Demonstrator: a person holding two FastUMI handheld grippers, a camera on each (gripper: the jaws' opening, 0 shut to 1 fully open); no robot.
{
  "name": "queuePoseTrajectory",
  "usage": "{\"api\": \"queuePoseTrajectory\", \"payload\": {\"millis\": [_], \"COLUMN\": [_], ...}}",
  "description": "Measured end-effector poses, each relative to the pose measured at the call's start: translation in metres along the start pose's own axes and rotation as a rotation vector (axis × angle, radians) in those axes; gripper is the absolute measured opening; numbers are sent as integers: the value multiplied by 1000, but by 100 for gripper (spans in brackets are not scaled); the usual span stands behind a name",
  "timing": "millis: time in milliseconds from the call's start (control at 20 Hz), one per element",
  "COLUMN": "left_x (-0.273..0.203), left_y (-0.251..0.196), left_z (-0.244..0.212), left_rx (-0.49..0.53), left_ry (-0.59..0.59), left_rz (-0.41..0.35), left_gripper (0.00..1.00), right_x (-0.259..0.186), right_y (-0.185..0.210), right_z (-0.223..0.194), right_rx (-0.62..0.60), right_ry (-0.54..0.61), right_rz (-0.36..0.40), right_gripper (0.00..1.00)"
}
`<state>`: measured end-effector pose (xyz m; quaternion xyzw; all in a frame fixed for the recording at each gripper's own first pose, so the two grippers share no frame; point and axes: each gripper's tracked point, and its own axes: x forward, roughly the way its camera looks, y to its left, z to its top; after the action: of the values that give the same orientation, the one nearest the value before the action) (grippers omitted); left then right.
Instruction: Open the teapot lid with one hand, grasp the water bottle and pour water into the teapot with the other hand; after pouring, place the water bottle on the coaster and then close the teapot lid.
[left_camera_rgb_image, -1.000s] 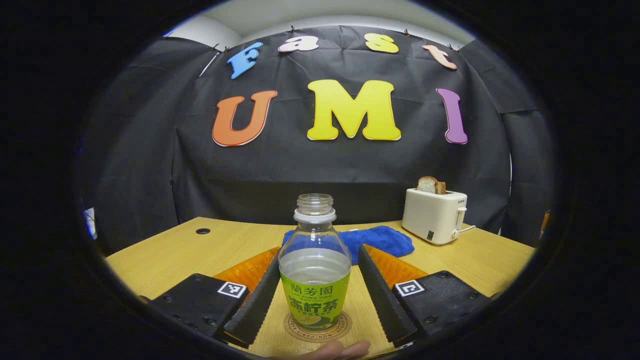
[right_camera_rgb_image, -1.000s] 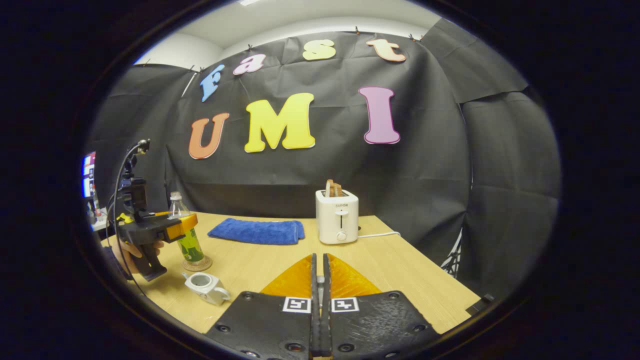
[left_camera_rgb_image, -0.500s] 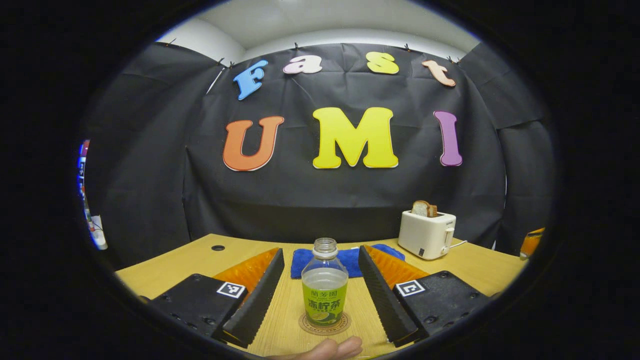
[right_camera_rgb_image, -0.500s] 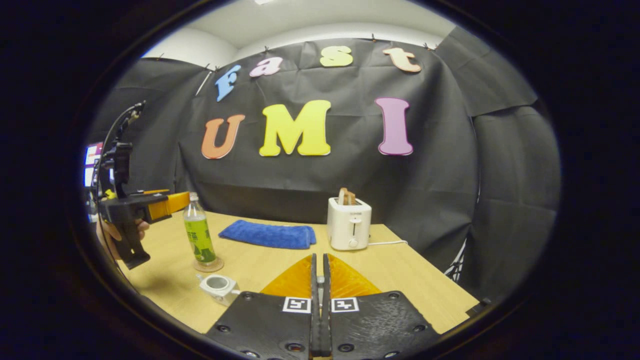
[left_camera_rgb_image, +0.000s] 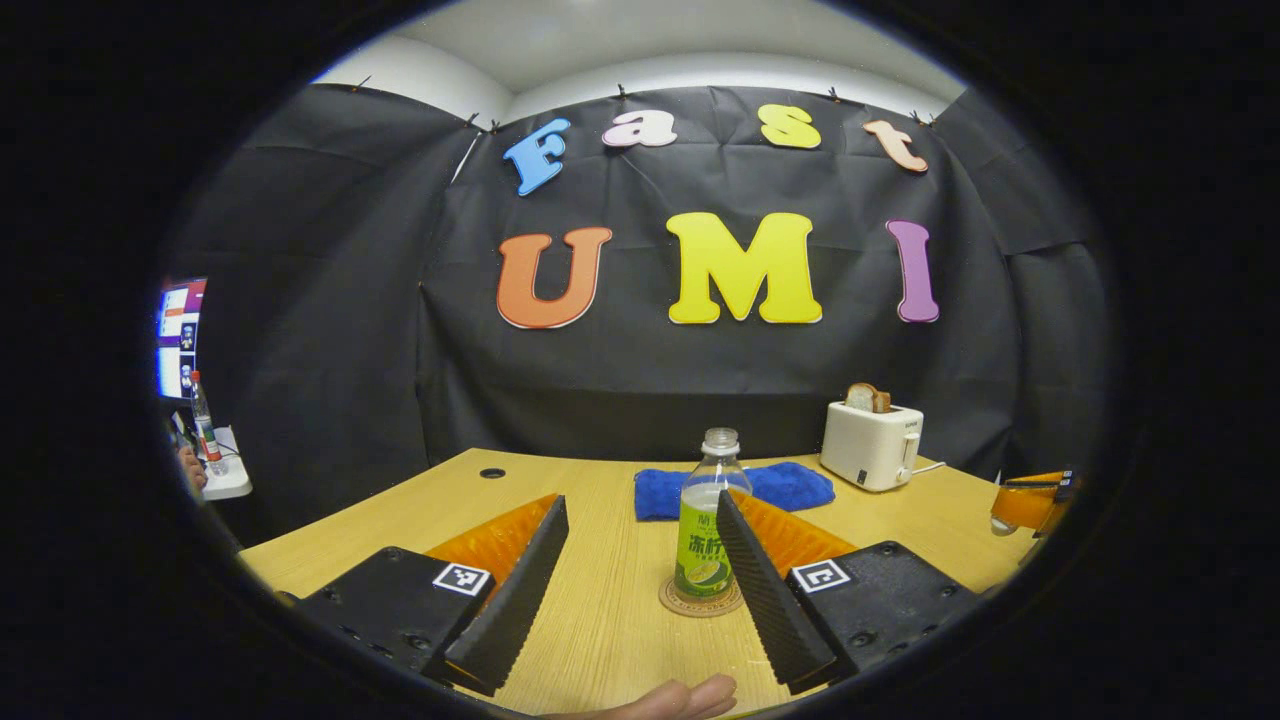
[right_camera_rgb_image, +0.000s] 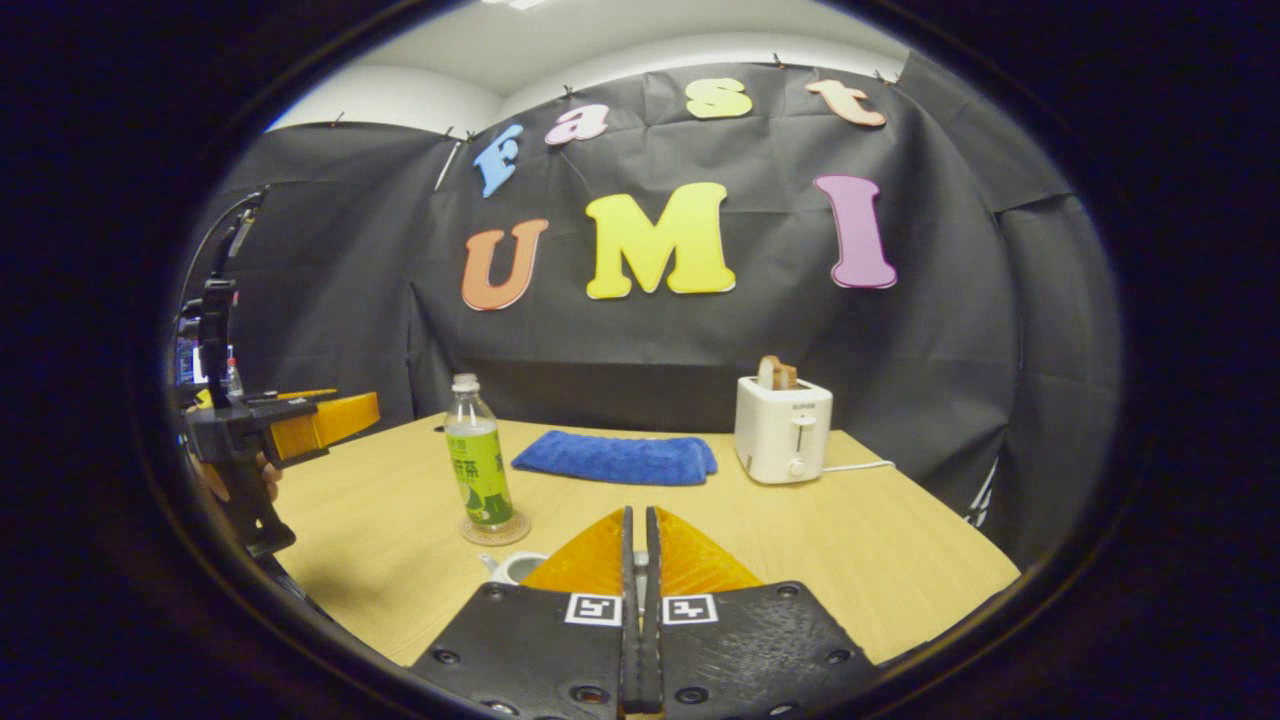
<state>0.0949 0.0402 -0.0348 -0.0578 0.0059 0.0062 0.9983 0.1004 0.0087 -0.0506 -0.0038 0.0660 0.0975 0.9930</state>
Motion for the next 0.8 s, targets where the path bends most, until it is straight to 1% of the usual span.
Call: {"api": "queuePoseTrajectory", "payload": {"millis": [50,250,500,600,800], "left_x": [-4,-21,-38,-43,-45], "left_y": [2,16,5,6,9], "left_z": [-4,-23,-20,-9,-3], "left_rx": [-7,13,32,27,-1], "left_ry": [2,22,26,2,-5], "left_rz": [-3,30,-25,-29,-45], "left_gripper": [93,94,93,93,93], "right_x": [2,19,38,45,59], "right_y": [8,38,63,69,73], "right_z": [4,5,-6,-14,-37], "right_rx": [2,29,56,61,57], "right_ry": [-17,-48,-49,-44,-1], "right_rz": [18,96,158,169,153], "right_gripper": [0,0,1,0,0]}}
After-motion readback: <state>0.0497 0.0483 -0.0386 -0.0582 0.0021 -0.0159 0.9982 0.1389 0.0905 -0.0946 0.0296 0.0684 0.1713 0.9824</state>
